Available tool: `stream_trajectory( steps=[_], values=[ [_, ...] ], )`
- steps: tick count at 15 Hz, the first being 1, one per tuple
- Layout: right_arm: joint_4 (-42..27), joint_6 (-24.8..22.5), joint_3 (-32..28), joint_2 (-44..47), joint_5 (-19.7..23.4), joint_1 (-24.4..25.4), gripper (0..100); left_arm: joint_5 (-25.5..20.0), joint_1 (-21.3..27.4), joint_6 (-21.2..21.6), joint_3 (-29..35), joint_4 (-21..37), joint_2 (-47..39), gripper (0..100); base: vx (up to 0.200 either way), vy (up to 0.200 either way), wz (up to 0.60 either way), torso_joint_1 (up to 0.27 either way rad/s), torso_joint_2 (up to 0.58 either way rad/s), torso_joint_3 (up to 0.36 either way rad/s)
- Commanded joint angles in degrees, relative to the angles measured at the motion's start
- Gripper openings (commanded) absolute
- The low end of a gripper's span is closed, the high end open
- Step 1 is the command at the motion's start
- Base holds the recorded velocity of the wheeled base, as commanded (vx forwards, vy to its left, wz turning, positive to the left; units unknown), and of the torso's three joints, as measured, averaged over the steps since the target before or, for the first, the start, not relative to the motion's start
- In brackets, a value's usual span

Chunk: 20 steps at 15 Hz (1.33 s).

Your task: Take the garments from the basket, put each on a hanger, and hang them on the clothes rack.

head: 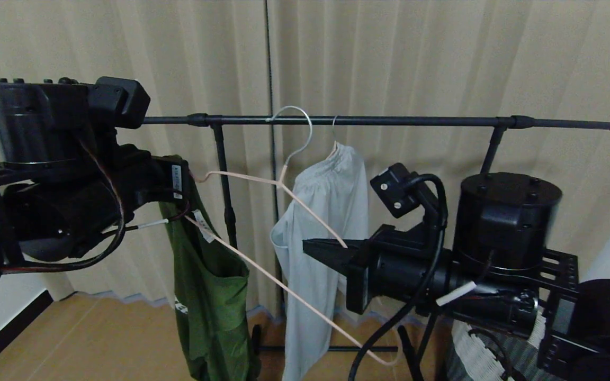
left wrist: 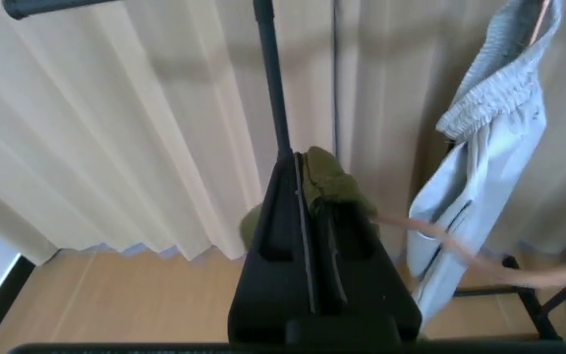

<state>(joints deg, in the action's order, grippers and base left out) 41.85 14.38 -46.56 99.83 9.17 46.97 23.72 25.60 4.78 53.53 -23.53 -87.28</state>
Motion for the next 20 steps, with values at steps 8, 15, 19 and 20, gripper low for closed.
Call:
stream_trajectory(
  steps=[8, 15, 19, 20],
  values=[
    [-0.2, 0.6, -7.1, 8.5, 0.0, -0.5, 0, -1.4, 12.3, 0.2, -1.7, -0.4, 5.4, 0, 0.000, 0.000, 0.00, 0.000, 0.00, 0.000],
    [-0.1, 1.0, -6.6, 7.9, -0.1, -3.2, 0, -11.4, 13.8, 0.1, -5.9, -0.5, 7.5, 0, 0.000, 0.000, 0.00, 0.000, 0.00, 0.000],
    [-0.1, 1.0, -5.8, 7.4, -0.2, -3.9, 0, -11.7, 13.6, 0.8, -7.7, -0.5, 8.4, 0, 0.000, 0.000, 0.00, 0.000, 0.00, 0.000],
    [0.0, 1.0, -5.9, 7.4, -0.2, -3.9, 0, -11.9, 13.8, 0.8, -8.1, -0.6, 8.4, 0, 0.000, 0.000, 0.00, 0.000, 0.00, 0.000]
  ],
)
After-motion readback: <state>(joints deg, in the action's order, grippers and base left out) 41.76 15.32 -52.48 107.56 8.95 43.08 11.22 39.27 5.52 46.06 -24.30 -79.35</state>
